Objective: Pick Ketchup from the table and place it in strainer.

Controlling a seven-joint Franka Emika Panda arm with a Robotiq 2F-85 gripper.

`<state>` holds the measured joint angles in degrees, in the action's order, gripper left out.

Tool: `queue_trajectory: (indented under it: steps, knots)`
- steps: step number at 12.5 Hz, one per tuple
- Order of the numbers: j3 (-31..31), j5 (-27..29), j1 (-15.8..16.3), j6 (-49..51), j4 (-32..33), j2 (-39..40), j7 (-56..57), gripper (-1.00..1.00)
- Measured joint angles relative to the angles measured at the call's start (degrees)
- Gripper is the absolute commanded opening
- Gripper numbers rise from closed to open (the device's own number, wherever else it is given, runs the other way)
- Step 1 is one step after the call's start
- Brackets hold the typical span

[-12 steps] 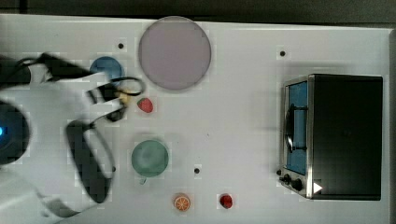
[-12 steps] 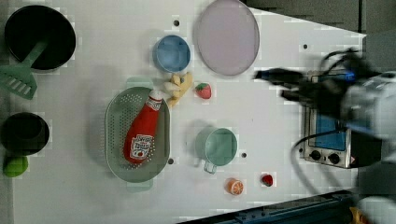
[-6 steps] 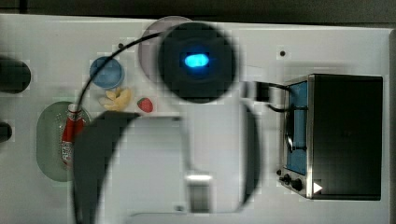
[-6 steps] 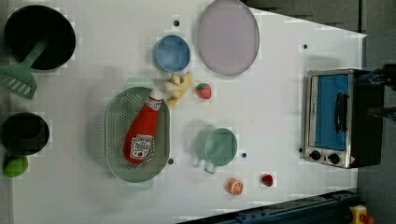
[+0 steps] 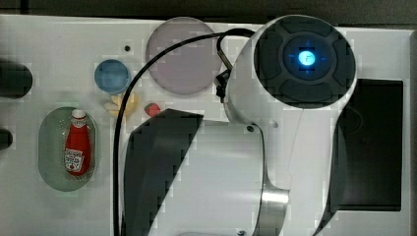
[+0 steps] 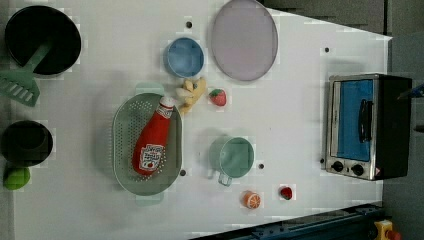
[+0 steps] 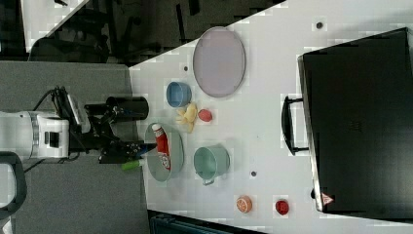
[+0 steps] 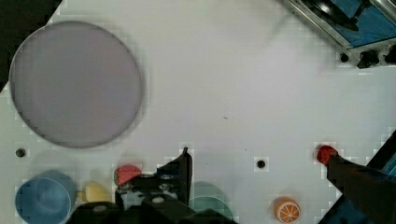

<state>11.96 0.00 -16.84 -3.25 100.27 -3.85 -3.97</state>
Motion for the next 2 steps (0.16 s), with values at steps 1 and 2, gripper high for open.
queue_trajectory:
  steps: [1,2]
  knots:
    - [-0.03,0.00,0.56,0.12,-0.11,0.04,0.00,1.00]
    - [-0.15,0.00,1.31,0.28,-0.22,0.09,0.01,1.00]
